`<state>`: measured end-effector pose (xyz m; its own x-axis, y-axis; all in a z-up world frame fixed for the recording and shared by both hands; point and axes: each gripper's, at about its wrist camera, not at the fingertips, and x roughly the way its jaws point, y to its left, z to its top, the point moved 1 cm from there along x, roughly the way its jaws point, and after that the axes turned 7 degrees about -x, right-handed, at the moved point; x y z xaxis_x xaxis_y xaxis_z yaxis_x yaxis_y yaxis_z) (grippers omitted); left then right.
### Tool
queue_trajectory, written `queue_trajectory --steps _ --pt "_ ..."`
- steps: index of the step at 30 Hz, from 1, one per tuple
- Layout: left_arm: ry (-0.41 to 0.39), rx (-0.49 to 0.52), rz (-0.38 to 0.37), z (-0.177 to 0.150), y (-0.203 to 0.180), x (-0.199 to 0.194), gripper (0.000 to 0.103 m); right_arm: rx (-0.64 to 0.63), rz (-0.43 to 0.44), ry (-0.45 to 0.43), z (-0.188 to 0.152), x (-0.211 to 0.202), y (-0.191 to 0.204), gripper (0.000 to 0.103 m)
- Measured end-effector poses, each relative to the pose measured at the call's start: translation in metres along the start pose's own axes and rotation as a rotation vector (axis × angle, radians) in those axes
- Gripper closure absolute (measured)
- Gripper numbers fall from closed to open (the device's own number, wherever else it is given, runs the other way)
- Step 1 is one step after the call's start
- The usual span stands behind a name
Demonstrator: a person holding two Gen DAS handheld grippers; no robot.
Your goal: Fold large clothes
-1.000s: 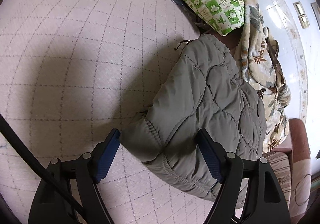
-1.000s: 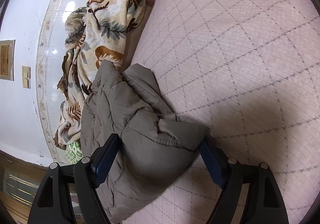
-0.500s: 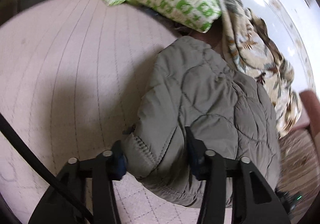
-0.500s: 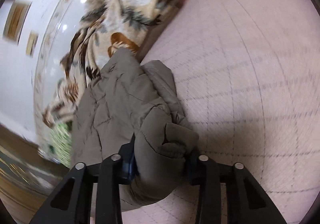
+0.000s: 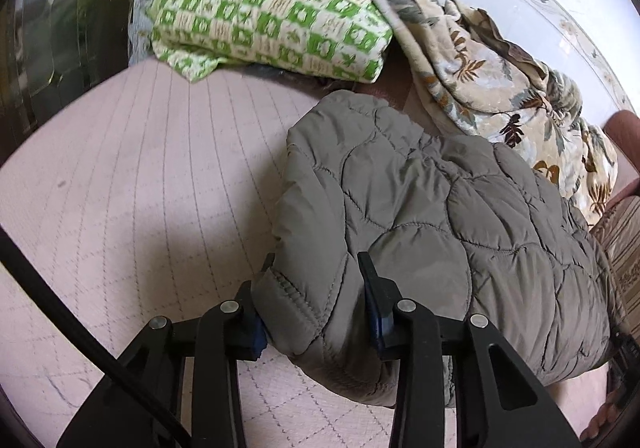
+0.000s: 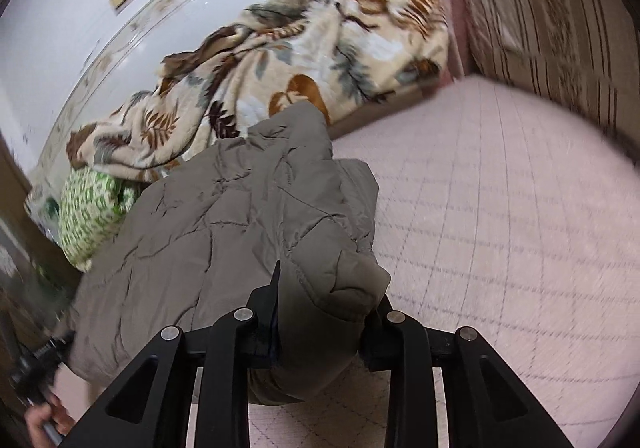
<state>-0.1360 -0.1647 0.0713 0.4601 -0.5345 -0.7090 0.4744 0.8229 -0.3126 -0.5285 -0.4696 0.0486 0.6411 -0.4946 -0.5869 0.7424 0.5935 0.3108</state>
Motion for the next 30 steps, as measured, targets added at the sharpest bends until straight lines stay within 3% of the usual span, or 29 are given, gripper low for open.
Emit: queue_trajectory --steps 15,30 --pt "-0.034 0.011 -0.029 -0.002 0.007 -0.057 0.067 -0.092 0.047 -0.04 0.005 -0.055 0.023 0.073" --pt "-0.015 0.003 -0.03 -0.058 0.039 -0.113 0.065 -0.107 0.074 0.0 -0.052 -0.121 0.023 0.073"
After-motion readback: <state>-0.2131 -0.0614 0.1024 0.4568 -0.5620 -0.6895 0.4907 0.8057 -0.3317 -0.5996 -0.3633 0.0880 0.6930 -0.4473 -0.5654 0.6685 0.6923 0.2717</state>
